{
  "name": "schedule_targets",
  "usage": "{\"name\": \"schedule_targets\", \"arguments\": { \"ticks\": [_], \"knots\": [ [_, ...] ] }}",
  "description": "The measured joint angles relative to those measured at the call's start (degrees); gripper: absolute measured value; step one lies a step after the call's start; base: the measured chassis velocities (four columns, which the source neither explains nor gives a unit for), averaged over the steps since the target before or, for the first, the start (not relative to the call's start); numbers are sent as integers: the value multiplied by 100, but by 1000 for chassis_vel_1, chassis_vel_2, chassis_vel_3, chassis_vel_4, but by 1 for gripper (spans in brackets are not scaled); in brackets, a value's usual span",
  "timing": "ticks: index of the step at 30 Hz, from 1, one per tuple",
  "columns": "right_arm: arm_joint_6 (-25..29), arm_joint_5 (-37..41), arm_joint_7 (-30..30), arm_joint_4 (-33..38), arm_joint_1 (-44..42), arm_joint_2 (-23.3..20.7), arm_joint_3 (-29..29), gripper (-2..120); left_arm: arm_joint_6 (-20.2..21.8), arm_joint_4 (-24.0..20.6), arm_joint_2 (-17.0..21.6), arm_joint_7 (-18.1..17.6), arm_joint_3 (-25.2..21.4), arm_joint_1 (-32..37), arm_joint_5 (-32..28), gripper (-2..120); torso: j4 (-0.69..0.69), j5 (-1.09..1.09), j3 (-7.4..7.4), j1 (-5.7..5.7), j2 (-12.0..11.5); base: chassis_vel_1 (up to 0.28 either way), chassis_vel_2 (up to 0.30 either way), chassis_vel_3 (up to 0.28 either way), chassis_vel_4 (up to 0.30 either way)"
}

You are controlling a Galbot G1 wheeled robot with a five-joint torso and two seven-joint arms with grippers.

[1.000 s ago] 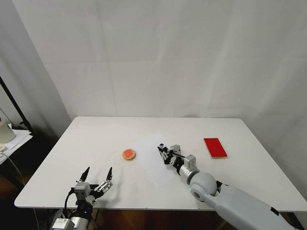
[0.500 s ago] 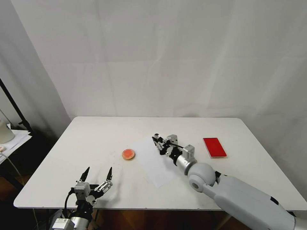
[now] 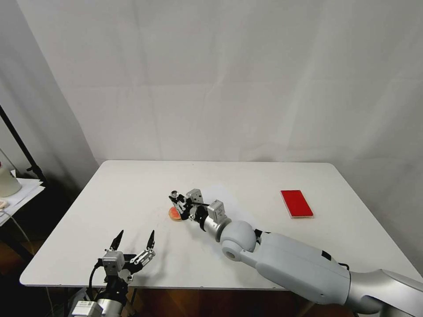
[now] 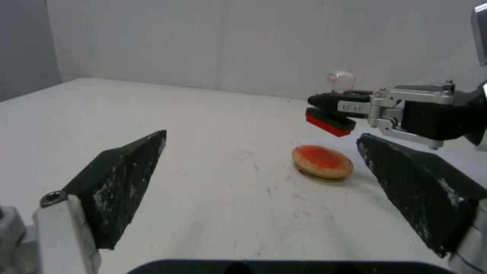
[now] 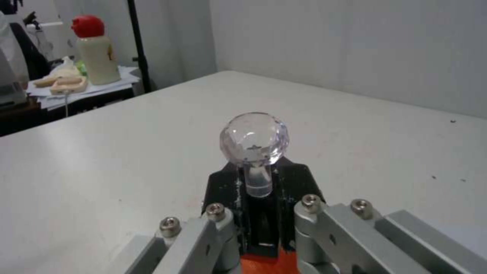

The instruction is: Pick up the stamp from the ink pad and place it onto another ink pad.

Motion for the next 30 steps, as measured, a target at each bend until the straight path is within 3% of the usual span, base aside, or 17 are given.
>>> {"name": "schedule_targets", "arguments": {
  "ticks": [30],
  "knots": [
    [59,-179,-2,-229,-312,126,72,10,0,0,0,0,0,0,0,100,0,3,0,-1,0,0,0,0,0]
  ]
}}
